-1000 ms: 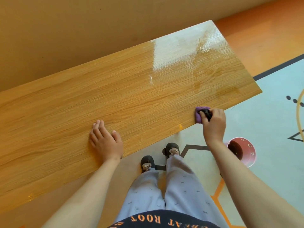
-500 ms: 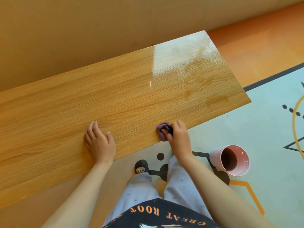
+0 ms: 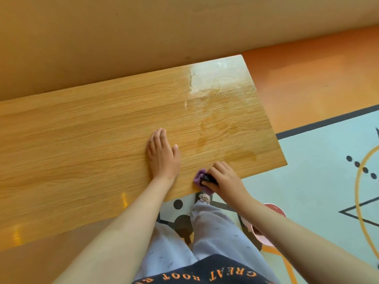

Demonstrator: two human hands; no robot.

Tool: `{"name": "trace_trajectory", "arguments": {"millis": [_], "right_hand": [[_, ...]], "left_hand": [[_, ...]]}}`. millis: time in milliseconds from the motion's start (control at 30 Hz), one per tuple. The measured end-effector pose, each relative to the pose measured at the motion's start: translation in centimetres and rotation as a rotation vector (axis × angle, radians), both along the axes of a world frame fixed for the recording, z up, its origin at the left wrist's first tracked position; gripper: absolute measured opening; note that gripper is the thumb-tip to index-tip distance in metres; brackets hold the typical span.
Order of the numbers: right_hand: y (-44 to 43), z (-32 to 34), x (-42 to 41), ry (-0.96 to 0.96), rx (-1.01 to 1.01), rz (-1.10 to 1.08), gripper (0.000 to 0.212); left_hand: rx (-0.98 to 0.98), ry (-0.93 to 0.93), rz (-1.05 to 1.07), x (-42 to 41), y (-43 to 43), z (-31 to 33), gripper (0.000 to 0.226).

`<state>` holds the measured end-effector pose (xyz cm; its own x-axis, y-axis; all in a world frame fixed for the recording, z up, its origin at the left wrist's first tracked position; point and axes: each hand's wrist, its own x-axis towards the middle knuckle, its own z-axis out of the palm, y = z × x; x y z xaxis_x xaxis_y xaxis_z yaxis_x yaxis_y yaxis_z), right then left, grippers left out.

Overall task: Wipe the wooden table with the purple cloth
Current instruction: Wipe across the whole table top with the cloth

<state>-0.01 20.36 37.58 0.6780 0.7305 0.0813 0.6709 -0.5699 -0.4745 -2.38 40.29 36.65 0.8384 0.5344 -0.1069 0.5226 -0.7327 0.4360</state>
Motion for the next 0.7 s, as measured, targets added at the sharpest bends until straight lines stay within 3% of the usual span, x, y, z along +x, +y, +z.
{"name": "trace_trajectory", "arguments": {"millis": [100,200,467,700], "right_hand": [[0.5,-0.3,3.3,-0.042,-0.006,0.188,0.028],[2.7,-0.2,7.5,-0.039,0.001,0.232,0.031],[10.4,0.2,20.5,-0.007,-0.006,0.052,0.024],[6.3,-0.1,16.1,0.030,0.036,0.234,0.022]], "left_hand": [[0.074,0.013,0.014,0.3,-0.2,-0.6,0.056],[0.096,0.010,0.038,0.6,-0.2,-0.6,0.058],[0.102,0.030,0.063,0.9,-0.5,-0.4,0.061],[0.099,0.044,0.063,0.8,-0.5,-0.2,0.061]]}}
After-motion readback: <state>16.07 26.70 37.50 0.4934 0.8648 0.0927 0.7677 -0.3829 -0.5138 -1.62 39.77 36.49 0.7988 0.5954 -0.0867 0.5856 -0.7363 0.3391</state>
